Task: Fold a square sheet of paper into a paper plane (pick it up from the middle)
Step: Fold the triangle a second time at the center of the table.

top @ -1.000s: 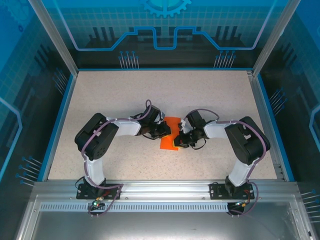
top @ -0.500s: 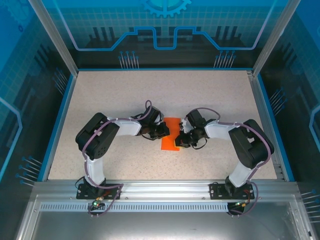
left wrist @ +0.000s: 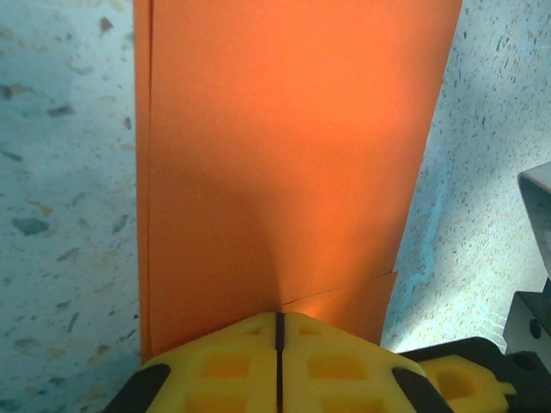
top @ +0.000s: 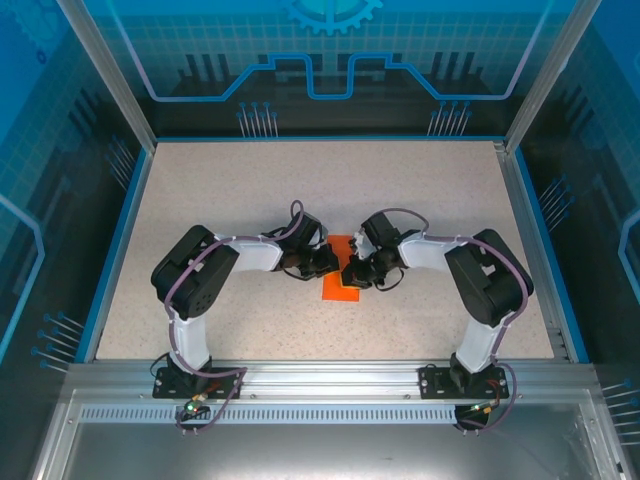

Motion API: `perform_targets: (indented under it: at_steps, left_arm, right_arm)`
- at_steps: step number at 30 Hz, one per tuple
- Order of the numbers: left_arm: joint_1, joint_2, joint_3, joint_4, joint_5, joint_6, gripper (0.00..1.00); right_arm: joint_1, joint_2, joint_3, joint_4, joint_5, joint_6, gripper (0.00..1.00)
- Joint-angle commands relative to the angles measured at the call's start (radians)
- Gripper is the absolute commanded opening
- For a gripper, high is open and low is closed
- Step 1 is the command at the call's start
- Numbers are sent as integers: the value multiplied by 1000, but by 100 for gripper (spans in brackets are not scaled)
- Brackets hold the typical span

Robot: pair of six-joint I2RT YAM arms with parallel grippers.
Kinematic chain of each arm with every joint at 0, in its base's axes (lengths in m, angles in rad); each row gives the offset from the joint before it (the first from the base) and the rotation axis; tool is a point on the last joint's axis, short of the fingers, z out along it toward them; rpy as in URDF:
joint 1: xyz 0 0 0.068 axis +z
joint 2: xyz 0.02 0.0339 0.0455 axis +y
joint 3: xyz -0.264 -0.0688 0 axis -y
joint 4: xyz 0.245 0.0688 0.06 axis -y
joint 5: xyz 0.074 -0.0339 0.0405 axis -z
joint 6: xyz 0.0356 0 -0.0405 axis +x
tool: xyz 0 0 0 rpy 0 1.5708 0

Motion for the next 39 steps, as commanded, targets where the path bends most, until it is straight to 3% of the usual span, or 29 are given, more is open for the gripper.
perform_targets:
  at_steps: [1,8,26,39]
  left_arm:
    - [-1,63,-20,-74,-68,29,7]
    - [-1,85,-29,-76,-79,28,5]
    - [3,95,-46,-79,-90,27,4]
    - [4,91,-33,-102,-90,35,4]
  right_arm:
    - [-3,18,-22,-39,8,-17,7]
    - [-30,-33,-101,-4,-47,-1,10]
    - [-89,-114,-240,-44,-42,-48,11]
    - [-100,-164,-183,-145,-25,-92,11]
